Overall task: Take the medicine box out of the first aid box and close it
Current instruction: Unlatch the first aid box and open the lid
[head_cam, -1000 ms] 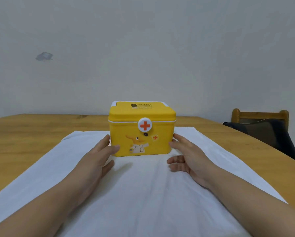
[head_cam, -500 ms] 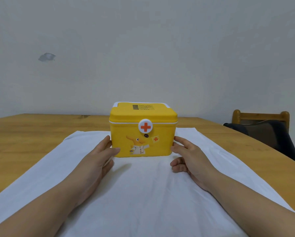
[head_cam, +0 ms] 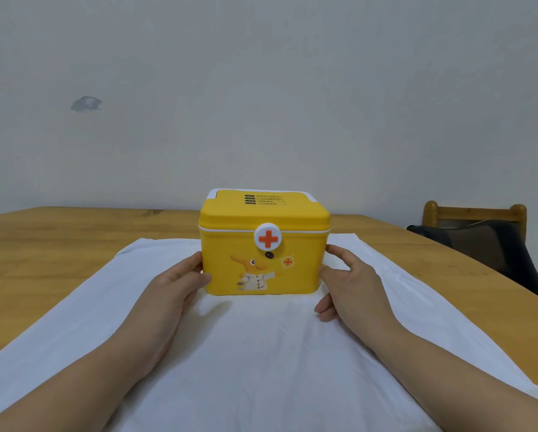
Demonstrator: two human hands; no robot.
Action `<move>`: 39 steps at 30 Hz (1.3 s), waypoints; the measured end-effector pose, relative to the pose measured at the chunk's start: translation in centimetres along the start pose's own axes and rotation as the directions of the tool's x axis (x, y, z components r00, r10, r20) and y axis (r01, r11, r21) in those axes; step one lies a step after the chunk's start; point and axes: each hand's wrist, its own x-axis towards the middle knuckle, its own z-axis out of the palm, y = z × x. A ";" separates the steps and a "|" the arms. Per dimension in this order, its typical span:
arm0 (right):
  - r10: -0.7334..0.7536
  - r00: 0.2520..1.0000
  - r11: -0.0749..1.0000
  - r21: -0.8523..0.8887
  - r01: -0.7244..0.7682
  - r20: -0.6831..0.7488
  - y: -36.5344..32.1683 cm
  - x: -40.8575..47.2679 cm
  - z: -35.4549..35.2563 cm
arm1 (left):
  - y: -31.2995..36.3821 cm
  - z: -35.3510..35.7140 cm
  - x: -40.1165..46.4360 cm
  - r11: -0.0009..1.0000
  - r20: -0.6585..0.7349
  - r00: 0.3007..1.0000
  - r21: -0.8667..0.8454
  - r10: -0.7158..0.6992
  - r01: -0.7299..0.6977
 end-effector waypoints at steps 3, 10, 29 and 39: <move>-0.030 0.999 0.998 -0.064 0.029 -0.019 0.0 -0.1 -0.1 | -0.2 -0.1 -0.1 0.999 -0.054 0.999 0.050 0.004 -0.002; -0.127 0.990 0.972 -0.208 0.113 -0.056 -0.6 -1.3 -0.5 | -0.7 0.3 -0.1 0.994 -0.112 0.994 0.105 0.019 -0.008; -0.724 0.681 0.624 -0.527 0.577 -0.111 -4.2 -1.4 -1.6 | 0.3 1.5 -1.1 0.932 -0.095 0.956 0.268 0.276 -0.243; -0.829 0.483 0.239 -0.602 0.762 0.282 -6.5 -1.4 2.9 | 0.7 1.8 -1.4 0.894 -0.020 0.944 0.329 0.330 -0.305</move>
